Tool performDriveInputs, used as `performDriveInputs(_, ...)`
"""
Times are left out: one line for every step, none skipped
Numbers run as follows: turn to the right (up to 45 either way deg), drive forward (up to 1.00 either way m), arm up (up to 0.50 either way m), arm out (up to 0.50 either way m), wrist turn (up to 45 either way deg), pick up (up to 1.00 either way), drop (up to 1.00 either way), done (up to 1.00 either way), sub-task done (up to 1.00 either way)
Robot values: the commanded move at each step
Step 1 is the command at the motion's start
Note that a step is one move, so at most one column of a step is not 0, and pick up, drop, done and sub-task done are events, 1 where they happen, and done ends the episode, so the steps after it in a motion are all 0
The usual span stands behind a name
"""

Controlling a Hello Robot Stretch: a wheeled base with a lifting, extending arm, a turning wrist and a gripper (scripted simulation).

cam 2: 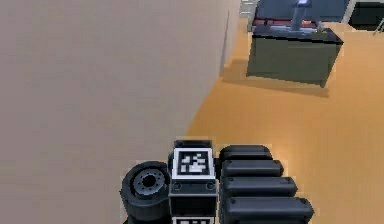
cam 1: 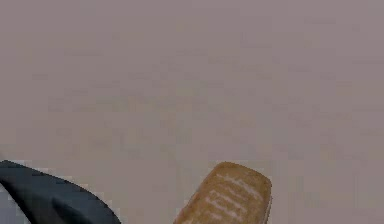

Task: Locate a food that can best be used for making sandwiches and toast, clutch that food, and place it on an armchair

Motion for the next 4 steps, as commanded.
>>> performDriveInputs(6.0, 0.00, 0.00, 0.00, 0.0, 0.00, 0.00, 0.00, 0.00)
performDriveInputs(-45.0, 0.00, 0.00, 0.00, 0.0, 0.00, 0.00, 0.00, 0.00)
performDriveInputs(-3.0, 0.00, 0.00, 0.00, 0.0, 0.00, 0.00, 0.00, 0.00)
performDriveInputs(45.0, 0.00, 0.00, 0.00, 0.0, 0.00, 0.00, 0.00, 0.00)
